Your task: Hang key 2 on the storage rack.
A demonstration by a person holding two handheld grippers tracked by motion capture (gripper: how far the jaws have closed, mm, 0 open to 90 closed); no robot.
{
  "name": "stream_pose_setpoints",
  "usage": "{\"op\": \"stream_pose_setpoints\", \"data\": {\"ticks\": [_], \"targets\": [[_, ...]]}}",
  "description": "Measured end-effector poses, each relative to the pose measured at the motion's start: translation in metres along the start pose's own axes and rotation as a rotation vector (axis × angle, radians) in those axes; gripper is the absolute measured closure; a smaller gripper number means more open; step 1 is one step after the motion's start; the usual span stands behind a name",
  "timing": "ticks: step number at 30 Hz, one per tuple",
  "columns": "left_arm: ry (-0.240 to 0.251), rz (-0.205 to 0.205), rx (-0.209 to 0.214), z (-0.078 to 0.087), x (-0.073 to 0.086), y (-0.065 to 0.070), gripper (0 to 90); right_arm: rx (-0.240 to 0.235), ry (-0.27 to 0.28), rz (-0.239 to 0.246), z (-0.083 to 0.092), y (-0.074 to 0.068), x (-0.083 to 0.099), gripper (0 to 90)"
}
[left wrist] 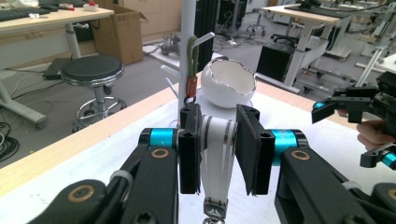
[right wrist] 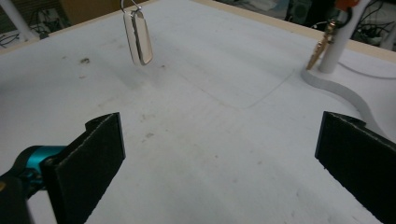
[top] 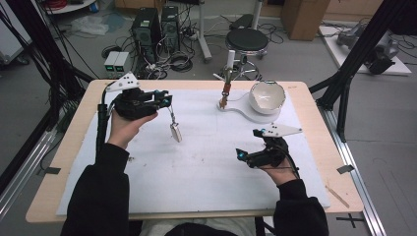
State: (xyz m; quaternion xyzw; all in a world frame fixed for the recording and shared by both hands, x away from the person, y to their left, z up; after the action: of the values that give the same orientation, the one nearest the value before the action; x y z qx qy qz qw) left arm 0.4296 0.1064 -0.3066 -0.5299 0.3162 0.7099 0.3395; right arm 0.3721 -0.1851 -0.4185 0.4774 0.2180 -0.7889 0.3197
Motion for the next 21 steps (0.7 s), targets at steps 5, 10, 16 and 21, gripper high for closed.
{"op": "stream_pose_setpoints", "data": {"ticks": [5,10,16,21], "targets": [[-0.010,-0.012,-0.020,-0.011,-0.005,-0.003,71.1,0.019,-0.011,-0.019,0.004,0.011,0.013,0.5],[-0.015,0.008,-0.032,-0.025,-0.006,-0.010,71.1,0.051,-0.022,-0.012,0.007,0.018,0.024,0.5],[-0.029,0.004,-0.040,-0.039,-0.011,-0.016,71.0,0.088,-0.028,-0.031,0.018,0.028,0.036,0.5],[-0.033,0.002,-0.053,-0.046,-0.017,-0.023,71.1,0.116,-0.003,-0.046,0.029,0.037,0.042,0.5]]}}
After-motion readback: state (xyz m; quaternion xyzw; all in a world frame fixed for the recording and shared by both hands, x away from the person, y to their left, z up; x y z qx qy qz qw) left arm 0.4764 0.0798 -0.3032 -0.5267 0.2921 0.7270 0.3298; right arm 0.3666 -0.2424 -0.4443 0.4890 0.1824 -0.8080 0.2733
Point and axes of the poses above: each handheld gripper's, and its own axes: z roughly backward along the jaws, x roughly out of its underside, y roughly to its right, the point moved 8 cm from there along -z, roughly forward along the jaws, and after that the axes turned 4 degrees about x, right-handed, at the moved point
